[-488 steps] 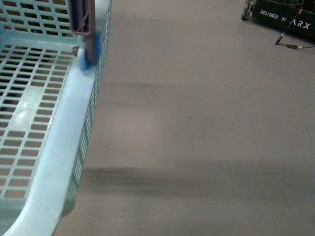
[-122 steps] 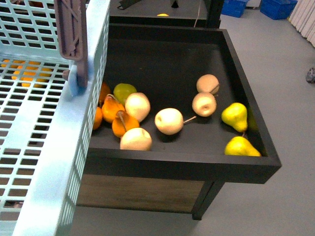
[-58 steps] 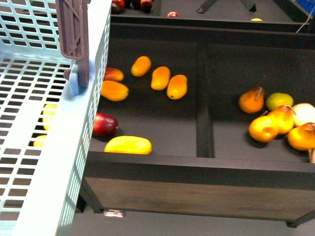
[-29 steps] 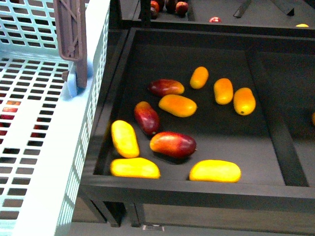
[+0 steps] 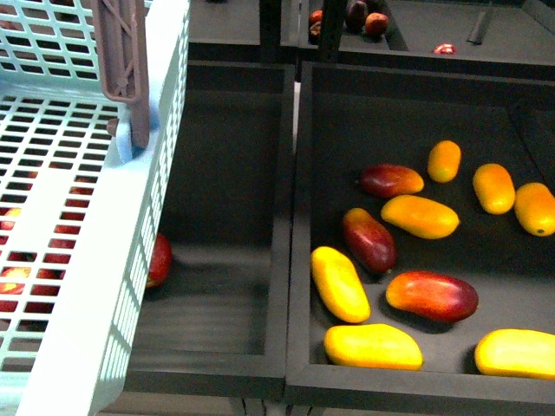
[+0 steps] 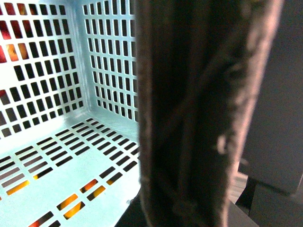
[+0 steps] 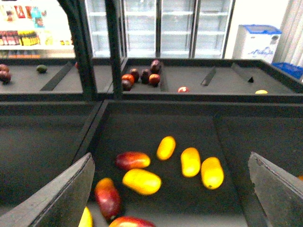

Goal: Pick mango and avocado into basket

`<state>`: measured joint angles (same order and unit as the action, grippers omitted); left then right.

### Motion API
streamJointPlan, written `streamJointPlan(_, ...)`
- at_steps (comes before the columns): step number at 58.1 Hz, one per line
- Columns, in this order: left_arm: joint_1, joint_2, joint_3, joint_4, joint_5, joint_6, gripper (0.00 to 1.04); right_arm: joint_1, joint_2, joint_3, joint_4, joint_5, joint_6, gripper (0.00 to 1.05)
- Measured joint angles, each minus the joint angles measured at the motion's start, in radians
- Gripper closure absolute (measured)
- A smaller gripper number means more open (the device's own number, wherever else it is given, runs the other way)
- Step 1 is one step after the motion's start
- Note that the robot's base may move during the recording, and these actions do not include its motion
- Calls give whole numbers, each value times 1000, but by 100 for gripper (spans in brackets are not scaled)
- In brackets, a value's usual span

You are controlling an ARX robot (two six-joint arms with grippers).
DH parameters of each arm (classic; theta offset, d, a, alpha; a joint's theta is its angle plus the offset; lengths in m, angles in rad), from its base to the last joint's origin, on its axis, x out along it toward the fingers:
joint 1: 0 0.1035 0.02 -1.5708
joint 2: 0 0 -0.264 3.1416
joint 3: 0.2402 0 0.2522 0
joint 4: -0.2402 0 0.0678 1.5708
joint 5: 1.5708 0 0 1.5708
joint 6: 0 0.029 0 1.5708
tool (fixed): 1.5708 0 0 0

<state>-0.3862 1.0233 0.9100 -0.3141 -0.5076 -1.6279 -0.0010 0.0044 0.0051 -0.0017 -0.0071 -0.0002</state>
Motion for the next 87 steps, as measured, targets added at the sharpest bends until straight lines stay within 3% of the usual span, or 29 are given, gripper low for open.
streamJointPlan(9,4,-3,0,0,-31,12,98,0,0,0,0,4,0,8)
streamJointPlan(20,-2,-2,1,0,12,-4,98,0,0,0,0,5,0,8)
streamJointPlan(87,-6,-2,1,0,2,-3,98,0,0,0,0,5,1,8)
